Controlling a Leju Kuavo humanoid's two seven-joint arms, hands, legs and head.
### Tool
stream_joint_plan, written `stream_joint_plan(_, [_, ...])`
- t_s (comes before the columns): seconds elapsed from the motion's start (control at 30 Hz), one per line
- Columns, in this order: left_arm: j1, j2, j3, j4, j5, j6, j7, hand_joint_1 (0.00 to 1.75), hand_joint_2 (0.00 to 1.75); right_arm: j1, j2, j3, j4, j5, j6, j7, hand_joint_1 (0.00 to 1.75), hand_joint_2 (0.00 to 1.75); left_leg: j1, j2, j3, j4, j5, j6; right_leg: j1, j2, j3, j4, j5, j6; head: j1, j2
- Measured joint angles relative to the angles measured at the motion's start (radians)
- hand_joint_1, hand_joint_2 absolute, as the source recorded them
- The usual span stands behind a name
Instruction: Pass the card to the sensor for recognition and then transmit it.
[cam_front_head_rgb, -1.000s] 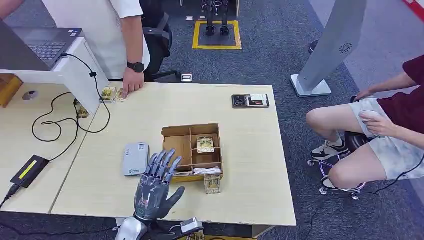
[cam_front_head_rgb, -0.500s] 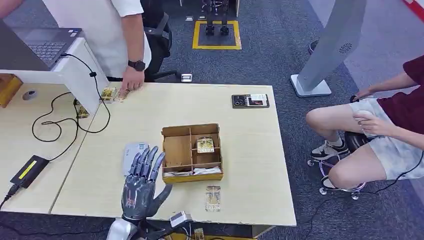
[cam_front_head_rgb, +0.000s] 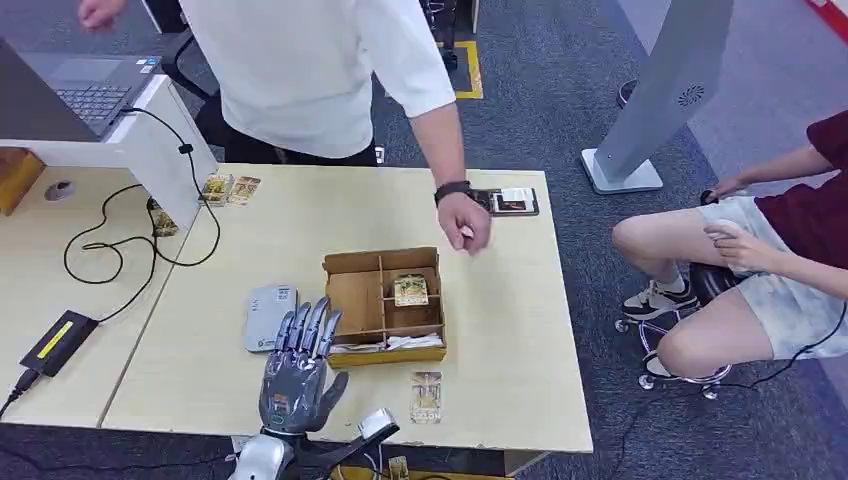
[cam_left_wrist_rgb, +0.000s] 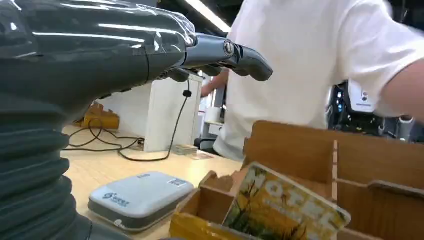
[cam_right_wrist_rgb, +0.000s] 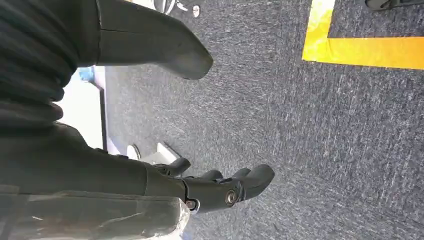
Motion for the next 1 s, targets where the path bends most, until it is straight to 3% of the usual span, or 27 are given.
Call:
stream_joint_plan(0.1, [-0.021, 0.018, -0.043, 0.038, 0.009, 0.000, 0.005, 0.00, 1.75, -0.003, 0.000, 0.003, 0.000, 0.000, 0.002, 0.003, 0.00, 1.75, 0.000, 0.000, 0.000, 0.000, 0.000, 0.000, 0.000, 0.000, 0.000, 0.000, 0.000, 0.000, 0.000, 0.000])
stream_joint_plan(0.23, [-0.034, 0.037, -0.086, 0.069, 0.077, 0.000, -0.056, 0.00, 1.75, -0.008, 0.000, 0.011, 0.000, 0.000, 0.004, 0.003, 0.00, 1.75, 0.000, 0.000, 0.000, 0.000, 0.000, 0.000, 0.000, 0.000, 0.000, 0.000, 0.000, 0.000, 0.000, 0.000])
stream_joint_plan(0.37, [-0.043, 0.050, -0.108, 0.082, 0.098, 0.000, -0.072, 0.00, 1.75, -0.010, 0.000, 0.016, 0.000, 0.000, 0.004, 0.003, 0.00, 1.75, 0.000, 0.000, 0.000, 0.000, 0.000, 0.000, 0.000, 0.000, 0.000, 0.000, 0.000, 0.000, 0.000, 0.000])
stream_joint_plan(1.0, [-0.051, 0.066, -0.124, 0.106, 0.109, 0.000, -0.088, 0.00, 1.75, -0.010, 0.000, 0.020, 0.000, 0.000, 0.006, 0.003, 0.00, 1.75, 0.000, 0.000, 0.000, 0.000, 0.000, 0.000, 0.000, 0.000, 0.000, 0.000, 0.000, 0.000, 0.000, 0.000])
